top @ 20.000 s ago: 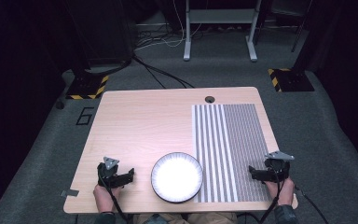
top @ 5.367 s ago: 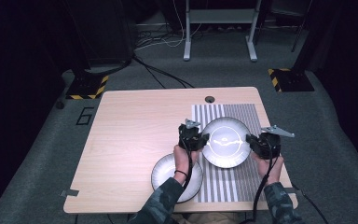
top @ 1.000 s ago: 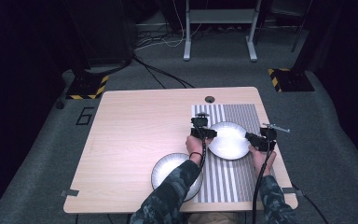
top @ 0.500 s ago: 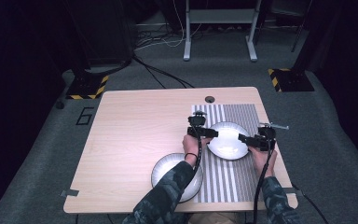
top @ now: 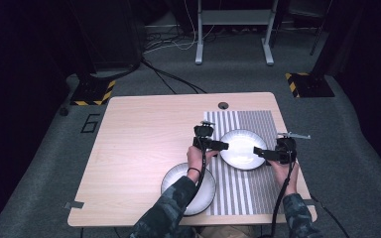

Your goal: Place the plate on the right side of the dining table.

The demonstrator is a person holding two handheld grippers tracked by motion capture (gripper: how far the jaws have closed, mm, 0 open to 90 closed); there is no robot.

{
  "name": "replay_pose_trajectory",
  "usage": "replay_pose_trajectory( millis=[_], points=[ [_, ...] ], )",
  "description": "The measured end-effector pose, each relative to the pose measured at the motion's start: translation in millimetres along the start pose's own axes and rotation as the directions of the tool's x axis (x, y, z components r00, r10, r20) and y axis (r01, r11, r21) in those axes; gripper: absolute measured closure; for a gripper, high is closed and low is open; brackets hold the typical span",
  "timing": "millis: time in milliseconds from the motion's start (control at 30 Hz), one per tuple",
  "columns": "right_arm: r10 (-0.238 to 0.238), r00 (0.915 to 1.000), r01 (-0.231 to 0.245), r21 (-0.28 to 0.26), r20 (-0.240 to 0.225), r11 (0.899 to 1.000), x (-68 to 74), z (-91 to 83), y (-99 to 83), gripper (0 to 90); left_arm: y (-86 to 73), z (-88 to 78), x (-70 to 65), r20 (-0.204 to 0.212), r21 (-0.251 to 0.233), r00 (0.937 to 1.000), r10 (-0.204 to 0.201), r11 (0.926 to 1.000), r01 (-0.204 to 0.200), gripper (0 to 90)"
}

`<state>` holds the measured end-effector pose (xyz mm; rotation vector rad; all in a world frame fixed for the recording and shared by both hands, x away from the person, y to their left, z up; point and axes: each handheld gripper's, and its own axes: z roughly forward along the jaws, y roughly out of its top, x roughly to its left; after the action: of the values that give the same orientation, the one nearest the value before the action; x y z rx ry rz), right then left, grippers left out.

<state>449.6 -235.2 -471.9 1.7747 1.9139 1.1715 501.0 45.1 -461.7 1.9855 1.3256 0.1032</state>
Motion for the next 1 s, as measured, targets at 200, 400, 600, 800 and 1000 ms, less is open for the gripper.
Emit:
replay_pose_trajectory(
  millis=[200,400,600,800,1000],
  points=[
    [-0.015,0.9998,0.015,-0.001,-0.012,1.000,1.6,-8.9,-5.2,0.0,-10.5,-18.1,6.4,0.030,-0.016,0.9994,0.017,0.9997,-0.016,15.3],
    [-0.042,0.9991,0.042,0.001,-0.006,0.999,4.9,-14.9,-14.1,0.0,-24.8,-32.8,16.9,0.033,-0.037,0.9989,0.032,0.9988,-0.031,15.3],
    [-0.081,0.9967,0.081,-0.024,0.009,0.996,9.0,-23.5,-26.6,1.8,-43.0,-53.1,37.5,0.013,-0.050,0.9990,0.042,0.9979,-0.041,15.1],
    [-0.119,0.9928,0.119,-0.011,0.018,0.993,9.7,-28.7,-39.0,1.2,-69.4,-74.1,61.6,-0.089,-0.091,0.9950,0.046,0.9944,-0.054,14.9],
    [-0.129,0.9904,0.128,0.020,0.051,0.992,5.2,-28.9,-52.1,0.0,-99.0,-96.6,85.4,-0.152,-0.157,0.9878,0.034,0.9858,-0.059,14.1]
  ],
)
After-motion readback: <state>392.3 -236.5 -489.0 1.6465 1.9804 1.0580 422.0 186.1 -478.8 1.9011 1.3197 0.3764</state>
